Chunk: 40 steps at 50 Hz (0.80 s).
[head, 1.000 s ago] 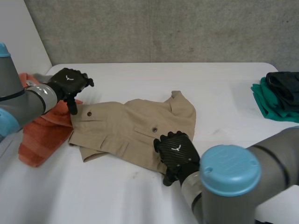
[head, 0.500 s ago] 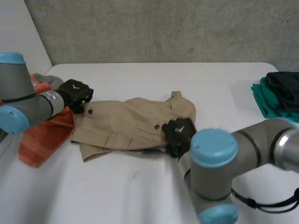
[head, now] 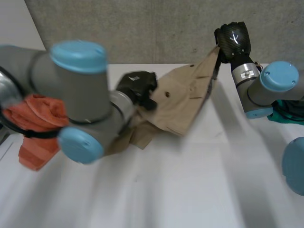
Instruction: Fold the laundry.
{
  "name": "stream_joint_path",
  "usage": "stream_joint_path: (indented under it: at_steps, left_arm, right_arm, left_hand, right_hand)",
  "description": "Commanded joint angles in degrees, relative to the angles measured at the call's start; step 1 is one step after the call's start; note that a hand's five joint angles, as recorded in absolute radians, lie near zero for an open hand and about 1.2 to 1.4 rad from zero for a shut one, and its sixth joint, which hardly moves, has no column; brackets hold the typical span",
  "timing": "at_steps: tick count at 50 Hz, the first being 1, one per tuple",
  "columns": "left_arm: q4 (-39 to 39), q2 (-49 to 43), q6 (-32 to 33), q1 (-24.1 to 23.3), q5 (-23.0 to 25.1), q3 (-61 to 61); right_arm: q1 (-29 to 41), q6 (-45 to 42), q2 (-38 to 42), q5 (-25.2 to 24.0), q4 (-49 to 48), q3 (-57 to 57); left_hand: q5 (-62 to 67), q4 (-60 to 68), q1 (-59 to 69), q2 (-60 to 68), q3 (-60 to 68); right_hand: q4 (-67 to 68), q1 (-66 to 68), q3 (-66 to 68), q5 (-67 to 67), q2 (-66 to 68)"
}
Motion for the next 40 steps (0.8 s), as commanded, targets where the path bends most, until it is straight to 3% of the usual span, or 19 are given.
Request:
stream_joint_path:
  at_steps: [1, 3, 7, 11, 14, 18, 26, 32, 40]
  left_arm:
    - [2.6, -8.8, -2.3, -8.1, -2.7, 4.5]
    - [1.9, -11.2, -2.3, -9.4, -2.4, 6.8]
    - [-2.3, -12.0, -1.9, -9.8, -2.9, 8.4]
    - [-5.7, -8.5, -1.4, -8.0, -2.9, 8.0]
    - [-6.5, -5.1, -0.9, -6.1, -2.8, 6.4]
    - [-6.8, 2.6, 1.3, -1.9, -2.7, -0.2]
    - [-6.4, 11.0, 5.9, 1.9, -2.9, -16.5]
    - [-1.3, 10.3, 7.4, -1.5, -4.1, -26.0]
    - [6.3, 4.2, 11.8, -4.8, -10.1, -26.6]
  right_arm:
    - [-3.4, 2.5, 8.0, -5.7, -3.3, -4.8]
    - [-5.2, 2.9, 9.3, -6.4, -3.5, -5.4]
    - [-6.5, 4.5, 9.6, -6.1, -2.4, -5.2]
    - [-6.8, 4.3, 6.3, -4.4, 4.4, -3.0]
    - [-6.9, 3.8, 1.8, -1.2, 12.0, -0.5]
    - [-6.7, 2.5, -9.1, 7.5, 29.2, 5.7]
    - [-5.4, 0.6, -26.2, 13.2, 50.8, 19.8]
    - [-3.7, 6.4, -32.7, 12.9, 54.2, 33.9]
    - [1.3, 14.7, -31.1, 12.7, 47.6, 45.7]
  left_hand:
    - [-13.6, -16.5, -13.2, -16.6, -16.1]
    - [-31.2, -34.1, -30.8, -34.2, -33.7]
    - [-51.1, -54.0, -50.7, -54.1, -53.6]
    - [-55.6, -58.5, -55.2, -58.6, -58.1]
    - [-55.6, -58.5, -55.2, -58.6, -58.1]
    - [-55.6, -58.5, -55.2, -58.6, -58.1]
    - [-51.5, -54.4, -51.1, -54.5, -54.0]
    - [-49.8, -52.7, -49.5, -52.8, -52.3]
    - [-48.0, -50.9, -47.6, -51.0, -50.5]
  right_hand:
    - [11.5, 16.0, 12.0, 12.4, 12.7]
    - [11.5, 16.0, 12.0, 12.4, 12.7]
    - [-39.3, -34.8, -38.8, -38.4, -38.1]
    - [-58.5, -54.0, -58.0, -57.6, -57.3]
    - [-58.5, -54.0, -58.0, -57.6, -57.3]
    - [-58.5, -54.0, -58.0, -57.6, -57.3]
    - [-58.5, -54.0, -58.0, -57.6, -57.3]
    - [-58.5, -54.0, -58.0, -57.6, -57.3]
    - [-58.3, -53.8, -57.8, -57.4, -57.1]
